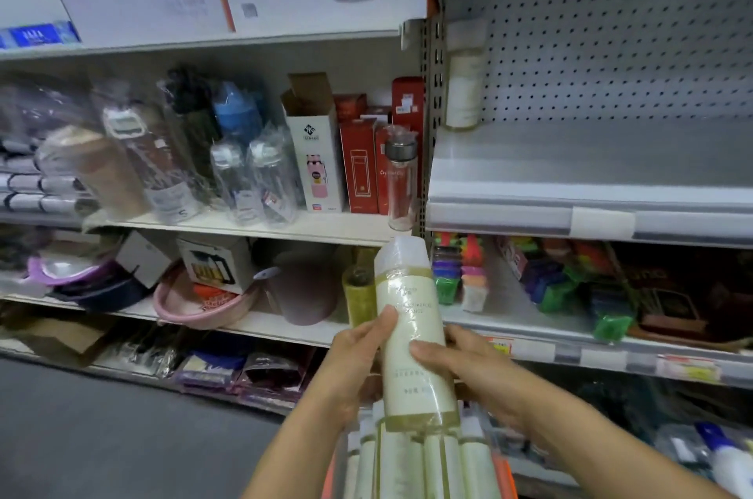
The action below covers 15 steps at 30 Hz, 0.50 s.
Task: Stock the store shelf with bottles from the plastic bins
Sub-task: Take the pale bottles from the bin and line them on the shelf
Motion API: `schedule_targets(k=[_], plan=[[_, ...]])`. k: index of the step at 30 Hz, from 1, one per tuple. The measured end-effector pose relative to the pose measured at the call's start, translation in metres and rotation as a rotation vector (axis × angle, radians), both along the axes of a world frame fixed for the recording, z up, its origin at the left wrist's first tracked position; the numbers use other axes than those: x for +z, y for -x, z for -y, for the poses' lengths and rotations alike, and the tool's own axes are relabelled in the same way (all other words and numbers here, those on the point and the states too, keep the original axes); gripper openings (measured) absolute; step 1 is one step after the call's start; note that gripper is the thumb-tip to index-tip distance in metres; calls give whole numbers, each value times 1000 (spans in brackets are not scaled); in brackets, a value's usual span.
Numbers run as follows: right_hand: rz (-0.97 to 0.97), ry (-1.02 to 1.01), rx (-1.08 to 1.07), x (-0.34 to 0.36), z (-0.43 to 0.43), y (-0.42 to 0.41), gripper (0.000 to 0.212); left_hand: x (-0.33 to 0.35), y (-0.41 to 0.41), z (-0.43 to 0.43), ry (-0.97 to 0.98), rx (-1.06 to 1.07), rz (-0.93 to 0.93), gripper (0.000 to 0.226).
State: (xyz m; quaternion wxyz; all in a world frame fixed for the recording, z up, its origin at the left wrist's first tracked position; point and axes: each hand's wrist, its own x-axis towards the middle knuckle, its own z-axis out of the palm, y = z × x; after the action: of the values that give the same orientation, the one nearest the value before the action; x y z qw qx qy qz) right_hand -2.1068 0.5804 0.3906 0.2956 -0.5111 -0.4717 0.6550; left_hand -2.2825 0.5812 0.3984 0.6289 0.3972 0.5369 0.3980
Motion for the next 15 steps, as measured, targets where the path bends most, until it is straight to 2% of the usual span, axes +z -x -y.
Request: schedule_targets(k=[8, 13, 15], plan=[[19, -199, -85, 53, 1, -10, 70, 58, -17, -14, -146, -113, -46, 61], [10, -305, -174, 94, -9, -24, 55, 100, -34, -34, -192, -129, -71, 57], [33, -331, -205, 109, -18, -29, 63, 114, -42, -45, -225, -151, -89, 56]])
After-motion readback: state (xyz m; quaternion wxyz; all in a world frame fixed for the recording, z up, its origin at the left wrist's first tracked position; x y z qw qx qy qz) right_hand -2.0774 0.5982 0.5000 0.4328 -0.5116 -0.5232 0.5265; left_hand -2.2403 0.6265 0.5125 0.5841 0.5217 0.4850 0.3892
